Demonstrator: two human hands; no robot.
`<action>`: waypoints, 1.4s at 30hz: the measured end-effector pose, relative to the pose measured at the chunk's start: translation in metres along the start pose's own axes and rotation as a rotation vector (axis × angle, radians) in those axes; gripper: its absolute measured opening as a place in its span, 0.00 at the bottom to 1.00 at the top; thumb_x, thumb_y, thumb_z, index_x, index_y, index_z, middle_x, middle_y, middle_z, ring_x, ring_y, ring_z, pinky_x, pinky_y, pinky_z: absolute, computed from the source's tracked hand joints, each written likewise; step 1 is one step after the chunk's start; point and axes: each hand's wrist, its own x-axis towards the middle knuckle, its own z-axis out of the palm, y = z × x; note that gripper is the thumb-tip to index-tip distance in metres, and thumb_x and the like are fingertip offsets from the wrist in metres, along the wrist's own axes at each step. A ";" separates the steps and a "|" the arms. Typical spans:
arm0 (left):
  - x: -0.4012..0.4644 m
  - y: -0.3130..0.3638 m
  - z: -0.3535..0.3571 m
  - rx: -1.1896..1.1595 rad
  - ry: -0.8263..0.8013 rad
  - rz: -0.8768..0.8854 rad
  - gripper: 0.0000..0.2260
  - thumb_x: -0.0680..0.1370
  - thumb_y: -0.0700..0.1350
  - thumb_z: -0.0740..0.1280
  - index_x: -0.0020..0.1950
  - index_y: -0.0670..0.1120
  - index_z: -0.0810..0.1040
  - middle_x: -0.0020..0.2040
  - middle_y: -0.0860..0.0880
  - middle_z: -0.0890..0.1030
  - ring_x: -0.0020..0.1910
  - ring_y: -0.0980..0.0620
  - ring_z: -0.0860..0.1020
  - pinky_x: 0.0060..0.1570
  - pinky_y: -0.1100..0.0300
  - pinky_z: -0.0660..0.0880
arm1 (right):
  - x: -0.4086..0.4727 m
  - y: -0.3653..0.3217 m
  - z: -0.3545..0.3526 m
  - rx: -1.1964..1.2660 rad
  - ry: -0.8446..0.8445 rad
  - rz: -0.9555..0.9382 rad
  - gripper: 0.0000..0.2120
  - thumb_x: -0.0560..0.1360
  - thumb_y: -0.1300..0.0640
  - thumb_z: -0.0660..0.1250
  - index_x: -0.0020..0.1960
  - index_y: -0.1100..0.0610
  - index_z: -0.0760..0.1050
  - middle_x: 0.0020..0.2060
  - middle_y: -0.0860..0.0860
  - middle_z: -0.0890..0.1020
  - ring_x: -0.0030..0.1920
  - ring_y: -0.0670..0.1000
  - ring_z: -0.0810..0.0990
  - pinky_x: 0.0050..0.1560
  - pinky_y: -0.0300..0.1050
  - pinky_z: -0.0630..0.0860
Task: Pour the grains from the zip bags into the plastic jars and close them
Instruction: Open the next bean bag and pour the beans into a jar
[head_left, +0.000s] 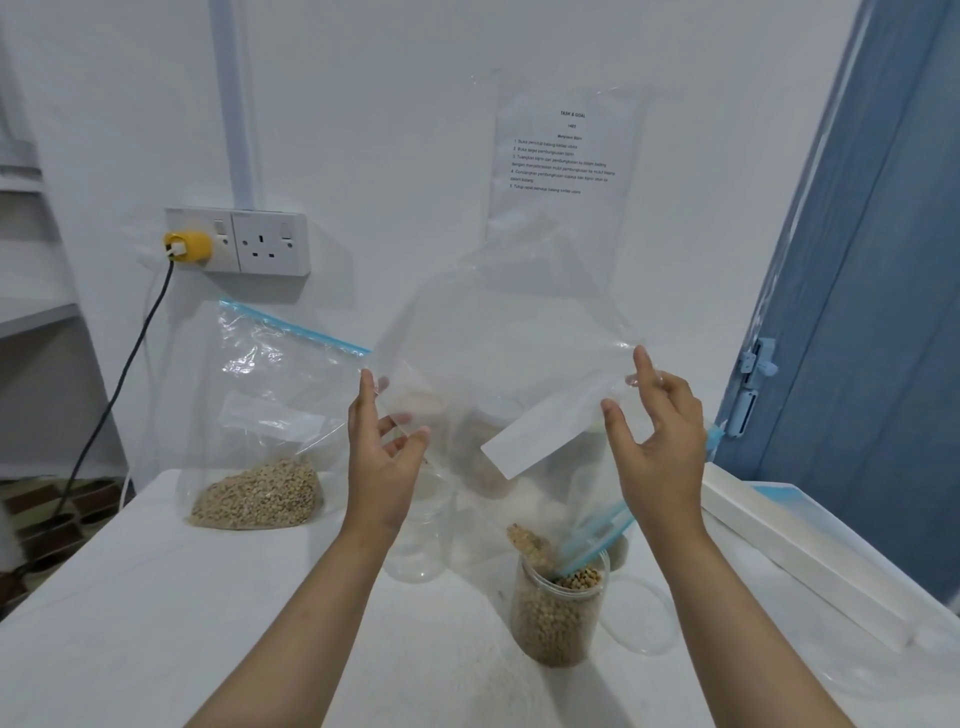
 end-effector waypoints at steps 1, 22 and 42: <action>0.000 0.001 0.000 0.000 0.001 0.001 0.37 0.78 0.34 0.66 0.79 0.59 0.53 0.70 0.62 0.66 0.57 0.59 0.75 0.61 0.49 0.77 | 0.000 0.000 0.000 0.001 0.004 0.005 0.27 0.78 0.58 0.70 0.75 0.50 0.67 0.58 0.53 0.77 0.59 0.57 0.73 0.60 0.65 0.72; 0.001 0.009 0.014 -0.018 -0.009 0.030 0.37 0.79 0.32 0.65 0.80 0.57 0.53 0.68 0.63 0.66 0.56 0.59 0.76 0.52 0.65 0.75 | -0.005 0.008 -0.015 0.011 -0.006 0.049 0.27 0.78 0.58 0.70 0.74 0.45 0.66 0.55 0.44 0.75 0.58 0.53 0.73 0.61 0.64 0.72; 0.001 0.022 0.061 -0.091 0.004 0.055 0.30 0.79 0.33 0.66 0.72 0.61 0.63 0.63 0.60 0.77 0.47 0.62 0.73 0.51 0.68 0.73 | -0.002 0.040 -0.053 0.185 -0.229 0.148 0.23 0.77 0.58 0.71 0.69 0.43 0.74 0.44 0.36 0.80 0.39 0.44 0.72 0.47 0.26 0.69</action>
